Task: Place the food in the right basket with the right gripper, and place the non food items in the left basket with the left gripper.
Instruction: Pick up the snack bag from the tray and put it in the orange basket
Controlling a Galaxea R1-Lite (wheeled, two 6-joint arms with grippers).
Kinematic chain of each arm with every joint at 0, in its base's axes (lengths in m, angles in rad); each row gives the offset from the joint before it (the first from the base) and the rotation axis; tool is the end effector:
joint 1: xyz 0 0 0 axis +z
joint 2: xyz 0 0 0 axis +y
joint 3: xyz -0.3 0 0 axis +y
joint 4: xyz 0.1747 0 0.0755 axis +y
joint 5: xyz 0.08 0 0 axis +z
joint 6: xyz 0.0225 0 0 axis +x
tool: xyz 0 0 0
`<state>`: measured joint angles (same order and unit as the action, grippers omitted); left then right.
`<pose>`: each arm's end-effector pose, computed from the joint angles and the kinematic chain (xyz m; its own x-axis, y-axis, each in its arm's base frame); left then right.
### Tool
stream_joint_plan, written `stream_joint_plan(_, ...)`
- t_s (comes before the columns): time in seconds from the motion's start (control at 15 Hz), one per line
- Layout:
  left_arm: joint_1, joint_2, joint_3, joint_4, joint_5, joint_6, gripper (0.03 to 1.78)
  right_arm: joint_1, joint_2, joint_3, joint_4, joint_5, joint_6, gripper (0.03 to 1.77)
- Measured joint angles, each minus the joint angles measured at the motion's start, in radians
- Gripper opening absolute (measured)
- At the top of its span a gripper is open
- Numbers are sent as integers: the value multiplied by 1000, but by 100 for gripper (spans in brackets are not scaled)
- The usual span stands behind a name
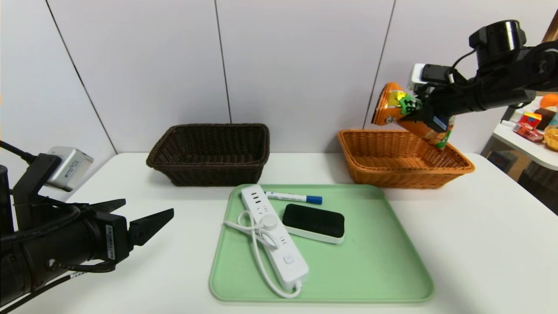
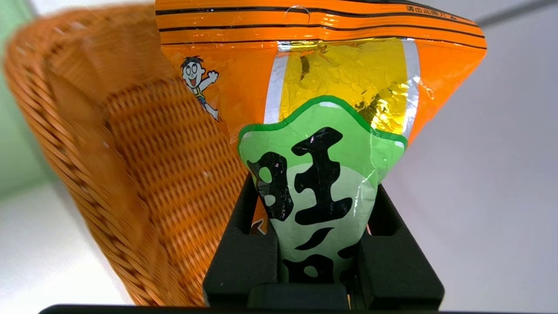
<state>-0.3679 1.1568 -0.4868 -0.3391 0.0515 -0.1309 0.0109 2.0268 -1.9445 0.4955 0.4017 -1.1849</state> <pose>0.1498 -0.0565 0.1921 0.8998 -0.2917 -0.3245 0.2715 0.9565 -0.1069 0.3967 0.0131 0.2752 0.7667 0.3994 -0.5027 -0.6330 0.3395 -0.6957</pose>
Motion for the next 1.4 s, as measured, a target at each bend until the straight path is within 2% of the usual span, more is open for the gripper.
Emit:
stream_joint_plan(0.2, 0, 5, 1, -3, -7, 0, 169, 27, 9, 45, -9, -35, 5, 43)
stream_joint_plan(0.4, 0, 6, 5, -4, -9, 0, 169, 40, 13, 101, -38, -37, 6, 43)
stream_joint_plan(0.87, 0, 3, 28, -16, -12, 0, 169, 30, 5, 210, -85, -40, -3, 41)
stream_joint_plan(1.27, 0, -1, 45, -36, -14, 1, 169, 13, -3, 247, -102, -71, -11, 41)
stream_joint_plan(1.4, 0, -1, 46, -36, -14, 2, 169, 5, 1, 249, -132, -98, -9, 41)
